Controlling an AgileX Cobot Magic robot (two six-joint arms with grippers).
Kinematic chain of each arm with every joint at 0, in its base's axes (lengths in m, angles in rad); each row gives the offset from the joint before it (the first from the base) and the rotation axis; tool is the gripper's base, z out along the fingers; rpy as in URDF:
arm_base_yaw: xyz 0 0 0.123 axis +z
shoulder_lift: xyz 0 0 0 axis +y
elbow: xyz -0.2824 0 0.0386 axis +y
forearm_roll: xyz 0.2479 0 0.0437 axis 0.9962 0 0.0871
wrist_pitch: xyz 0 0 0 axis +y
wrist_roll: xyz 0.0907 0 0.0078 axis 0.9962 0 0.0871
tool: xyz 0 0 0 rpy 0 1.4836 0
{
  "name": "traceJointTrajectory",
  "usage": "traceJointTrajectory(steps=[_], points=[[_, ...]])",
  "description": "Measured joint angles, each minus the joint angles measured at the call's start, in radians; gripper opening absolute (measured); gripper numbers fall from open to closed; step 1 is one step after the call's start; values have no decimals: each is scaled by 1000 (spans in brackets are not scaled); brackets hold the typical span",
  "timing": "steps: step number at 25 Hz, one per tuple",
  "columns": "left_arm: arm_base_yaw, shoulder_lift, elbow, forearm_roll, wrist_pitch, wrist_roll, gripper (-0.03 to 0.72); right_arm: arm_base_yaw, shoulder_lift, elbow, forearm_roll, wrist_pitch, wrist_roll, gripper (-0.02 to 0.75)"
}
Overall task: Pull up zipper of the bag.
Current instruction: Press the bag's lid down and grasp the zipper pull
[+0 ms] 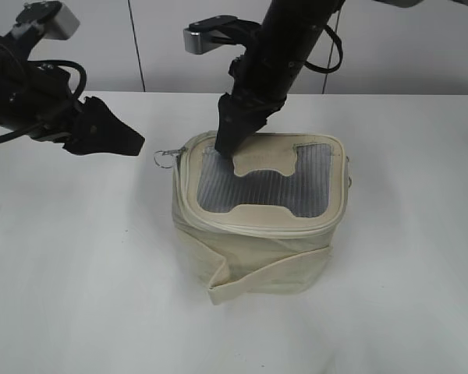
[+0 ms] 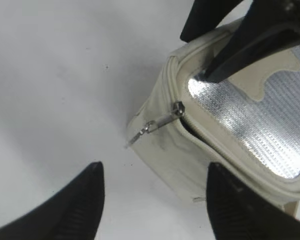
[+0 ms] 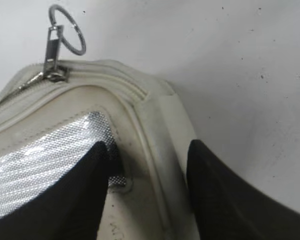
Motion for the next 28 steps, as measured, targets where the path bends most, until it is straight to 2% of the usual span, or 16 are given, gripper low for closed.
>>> traceJointTrajectory(steps=[4,6,8,11,12,17,24,28], points=[[0,0,0,-2,19,0,490,0,0,-10,-2,-1,-16,400],[0,0,0,-2,21,0,490,0,0,-13,-2,1,-20,367],[0,0,0,-2,21,0,490,0,0,-13,-3,4,-28,280],[0,0,0,-2,21,0,490,0,0,-15,2,6,-40,94],[0,0,0,-2,21,0,490,0,0,-17,11,9,-41,62],[0,0,0,-2,6,0,490,0,9,-41,53,12,-49,53],[0,0,-1,15,-111,11,490,0,13,-48,61,12,-44,52],[0,24,-32,26,-61,54,490,0,8,-48,63,12,-41,52]])
